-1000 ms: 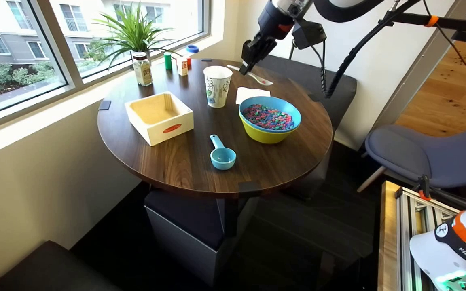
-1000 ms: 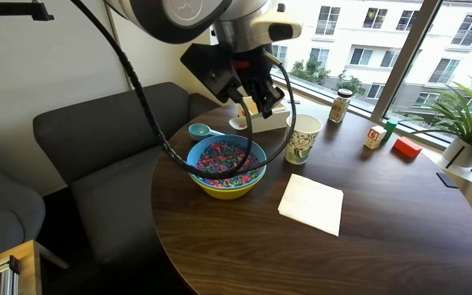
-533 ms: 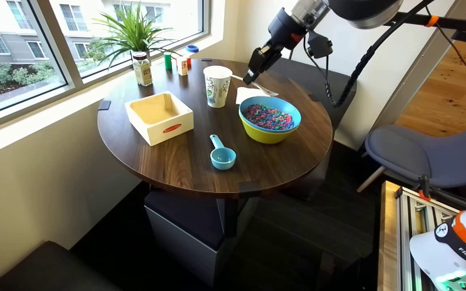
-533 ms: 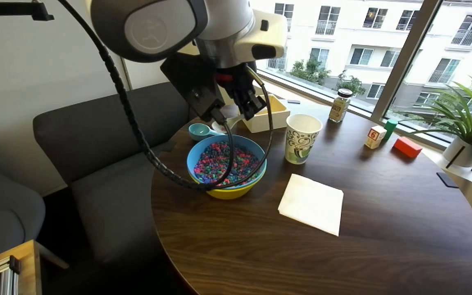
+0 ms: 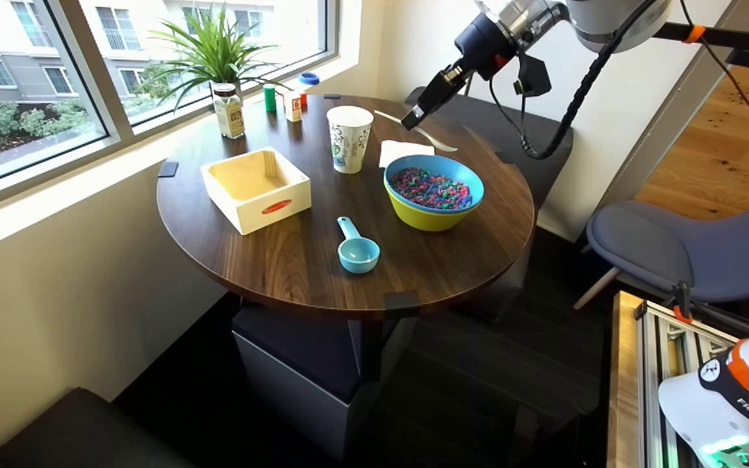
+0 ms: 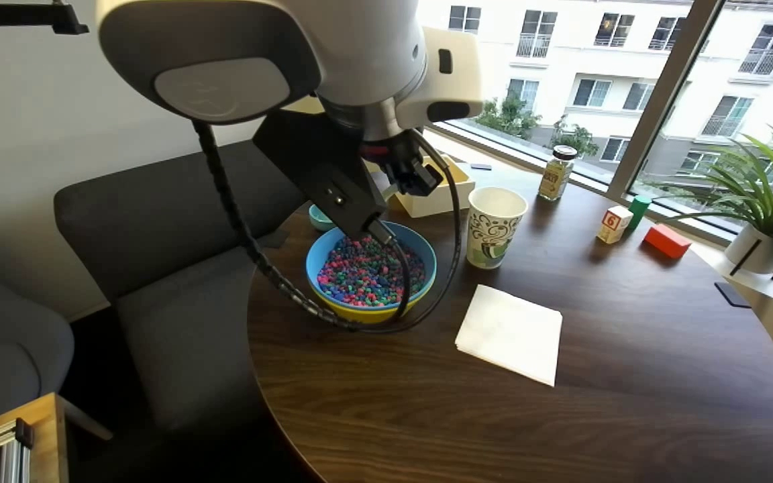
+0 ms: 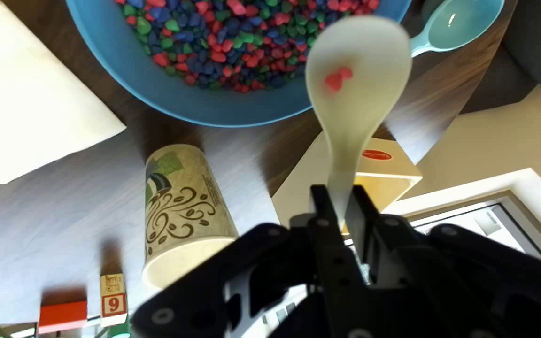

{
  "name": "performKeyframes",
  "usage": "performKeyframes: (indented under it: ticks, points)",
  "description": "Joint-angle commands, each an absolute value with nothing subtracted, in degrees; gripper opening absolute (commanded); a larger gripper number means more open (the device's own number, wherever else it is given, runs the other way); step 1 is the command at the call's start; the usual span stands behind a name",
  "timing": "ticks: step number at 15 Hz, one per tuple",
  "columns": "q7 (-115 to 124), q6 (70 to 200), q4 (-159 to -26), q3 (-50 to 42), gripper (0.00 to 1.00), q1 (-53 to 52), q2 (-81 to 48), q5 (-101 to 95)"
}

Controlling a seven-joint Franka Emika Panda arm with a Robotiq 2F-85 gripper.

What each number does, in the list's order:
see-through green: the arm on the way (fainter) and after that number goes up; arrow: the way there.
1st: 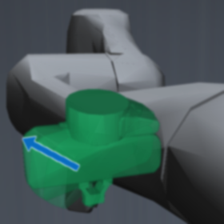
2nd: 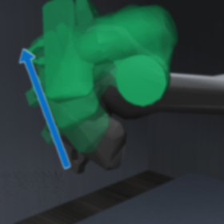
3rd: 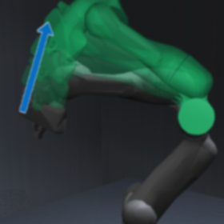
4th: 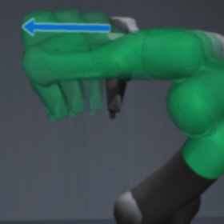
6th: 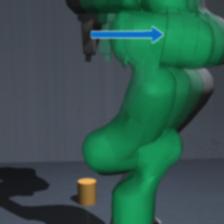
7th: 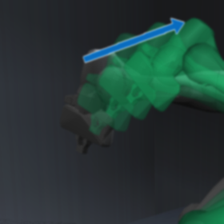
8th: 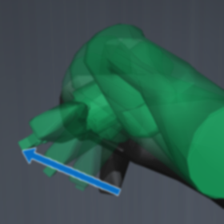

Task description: Get some content from the blue bowl, put it on the white spoon and then put it back in the blue bowl

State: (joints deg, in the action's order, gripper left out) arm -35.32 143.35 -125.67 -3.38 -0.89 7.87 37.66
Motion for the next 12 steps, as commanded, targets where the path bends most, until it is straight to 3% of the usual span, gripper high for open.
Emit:
performKeyframes:
  ticks: [1,12]
  points:
    - [-45.5,144.4,-128.7,-4.9,0.03,-2.3,10.3,44.8]
    - [-69.6,143.7,-130.0,-5.1,0.03,-2.3,14.2,67.0]
